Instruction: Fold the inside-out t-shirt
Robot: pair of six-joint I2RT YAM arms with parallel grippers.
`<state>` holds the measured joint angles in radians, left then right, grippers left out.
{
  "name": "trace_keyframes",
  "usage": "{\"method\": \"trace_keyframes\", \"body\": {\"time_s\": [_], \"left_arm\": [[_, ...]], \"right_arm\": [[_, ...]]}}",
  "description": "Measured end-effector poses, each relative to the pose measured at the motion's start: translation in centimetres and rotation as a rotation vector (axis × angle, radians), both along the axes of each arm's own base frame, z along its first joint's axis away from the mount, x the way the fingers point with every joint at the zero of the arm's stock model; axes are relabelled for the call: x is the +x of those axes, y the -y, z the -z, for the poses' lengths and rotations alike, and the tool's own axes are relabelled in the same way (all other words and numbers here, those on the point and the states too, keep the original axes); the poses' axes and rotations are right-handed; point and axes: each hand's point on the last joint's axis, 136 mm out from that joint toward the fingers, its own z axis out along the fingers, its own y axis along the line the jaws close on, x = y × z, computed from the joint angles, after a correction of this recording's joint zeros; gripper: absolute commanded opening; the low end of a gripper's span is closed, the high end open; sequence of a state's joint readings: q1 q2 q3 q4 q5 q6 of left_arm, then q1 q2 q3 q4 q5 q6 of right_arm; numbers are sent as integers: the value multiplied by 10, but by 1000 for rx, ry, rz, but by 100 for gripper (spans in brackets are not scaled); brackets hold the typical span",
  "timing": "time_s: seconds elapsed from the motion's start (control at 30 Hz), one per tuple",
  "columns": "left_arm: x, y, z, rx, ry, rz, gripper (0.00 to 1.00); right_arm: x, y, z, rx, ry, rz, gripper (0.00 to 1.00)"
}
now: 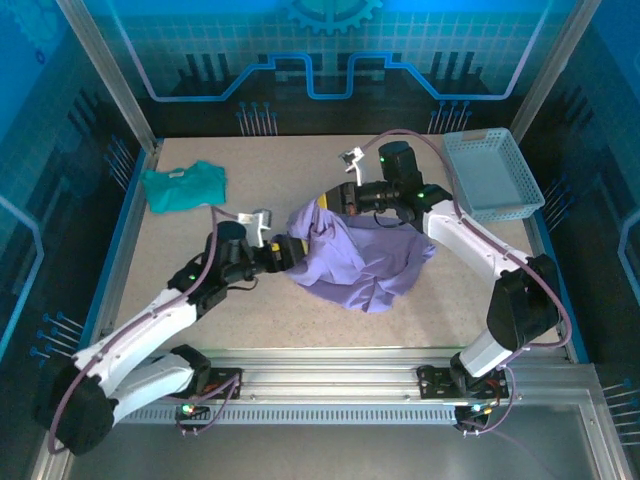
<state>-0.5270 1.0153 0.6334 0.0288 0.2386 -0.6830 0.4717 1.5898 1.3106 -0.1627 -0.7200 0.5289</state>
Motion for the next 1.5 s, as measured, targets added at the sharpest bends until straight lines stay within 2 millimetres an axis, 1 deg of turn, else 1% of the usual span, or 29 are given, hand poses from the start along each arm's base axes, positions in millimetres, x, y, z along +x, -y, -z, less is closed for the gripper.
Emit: {"method": "trace_keyframes", "body": {"time_s": [0.07,0.17,0.23,0.3,0.47,0.57,0.63,0.87,0.97,1.03,1.1,1.13,1.2,1.27,1.33,1.5], "left_arm": [[0,19,4,-49,-34,40,77],[7,33,13,-94,-80,50,77],[14,38,19,-111,-111,36,76],[23,43,22,-126,-125,24,74],[43,40,19,-158,-119,-28,68],[56,34,17,-181,-108,-64,61],[63,29,19,-187,-108,-87,55],[75,21,32,-174,-126,-125,35],[81,18,37,-173,-123,-137,22],[88,15,40,-177,-116,-151,10],[92,12,37,-189,-86,-151,3],[92,10,35,-192,-66,-147,1],[90,9,31,-207,-16,-127,0],[81,8,26,-215,38,-89,0],[70,8,19,-221,92,-47,0],[43,9,-14,-242,279,58,0]], "right_arm": [[0,-1,1,-3,-3,2,0],[0,-2,2,-5,-3,4,0],[0,-2,2,-5,-4,5,0],[0,-2,2,-5,-5,5,0],[0,-1,2,-7,-4,8,0],[0,-1,2,-8,-1,8,0],[0,-1,2,-9,-2,9,0],[0,1,1,-10,5,18,0],[0,1,0,-10,6,19,0],[0,4,0,-12,10,28,0],[0,10,0,-18,13,40,0],[1,14,0,-24,17,52,0],[5,26,1,-56,37,96,0],[8,35,2,-98,64,141,1],[10,42,3,-141,101,175,6],[14,52,16,-218,139,211,16]]}}
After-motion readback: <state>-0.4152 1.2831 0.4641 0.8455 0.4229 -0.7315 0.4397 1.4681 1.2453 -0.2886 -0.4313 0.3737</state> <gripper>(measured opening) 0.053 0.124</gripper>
